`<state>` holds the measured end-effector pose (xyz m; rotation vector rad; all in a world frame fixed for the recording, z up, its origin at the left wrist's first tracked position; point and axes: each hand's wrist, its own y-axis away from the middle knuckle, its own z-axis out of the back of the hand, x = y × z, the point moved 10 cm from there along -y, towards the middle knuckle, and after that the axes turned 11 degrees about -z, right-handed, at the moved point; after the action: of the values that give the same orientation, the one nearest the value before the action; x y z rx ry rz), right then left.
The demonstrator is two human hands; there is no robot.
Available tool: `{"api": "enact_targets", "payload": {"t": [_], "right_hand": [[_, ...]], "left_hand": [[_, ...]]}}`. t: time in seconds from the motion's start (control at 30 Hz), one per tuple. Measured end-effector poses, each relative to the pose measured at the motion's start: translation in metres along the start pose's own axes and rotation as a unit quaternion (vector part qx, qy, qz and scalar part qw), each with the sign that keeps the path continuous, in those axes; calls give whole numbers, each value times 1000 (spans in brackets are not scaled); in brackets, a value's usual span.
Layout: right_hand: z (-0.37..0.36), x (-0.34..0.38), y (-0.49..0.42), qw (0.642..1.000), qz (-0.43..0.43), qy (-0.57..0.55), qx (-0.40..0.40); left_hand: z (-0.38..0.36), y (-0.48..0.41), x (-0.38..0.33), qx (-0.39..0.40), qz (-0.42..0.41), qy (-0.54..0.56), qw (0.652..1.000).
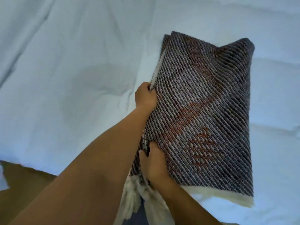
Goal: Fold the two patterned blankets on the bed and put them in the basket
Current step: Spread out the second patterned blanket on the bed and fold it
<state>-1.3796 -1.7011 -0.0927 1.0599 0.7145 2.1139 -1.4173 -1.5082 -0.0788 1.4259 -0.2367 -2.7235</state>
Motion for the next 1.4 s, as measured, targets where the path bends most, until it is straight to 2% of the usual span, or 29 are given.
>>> {"api": "enact_targets", "payload": {"t": [0.13, 0.27, 0.33, 0.47, 0.6, 0.7, 1.0, 1.17, 1.4], "right_hand": [[-1, -3, -3, 1000, 4, -14, -17], [-12, 2, 7, 999, 51, 8, 16], [-20, -3, 16, 997, 62, 22, 31], [-40, -18, 35, 997, 25, -9, 78], [-61, -12, 43, 993, 23, 33, 114], [-60, -1, 36, 991, 24, 24, 126], [40, 48, -41, 997, 61, 14, 53], [93, 77, -103, 996, 82, 12, 44], [183, 127, -198, 991, 130, 14, -17]], "left_hand": [[-7, 12, 15, 87, -3, 2, 996], [-9, 56, 36, 144, -40, -3, 989], [-9, 76, 47, 152, -45, 1, 987], [-1, 87, 58, 124, -41, -13, 991], [-7, 81, 53, 163, -31, -31, 986], [-9, 77, 51, 183, -30, -36, 982], [-21, 23, 24, 186, -3, -40, 982], [-33, -34, 7, 146, 28, -39, 988], [-65, -132, -51, 93, 38, -2, 995]]}}
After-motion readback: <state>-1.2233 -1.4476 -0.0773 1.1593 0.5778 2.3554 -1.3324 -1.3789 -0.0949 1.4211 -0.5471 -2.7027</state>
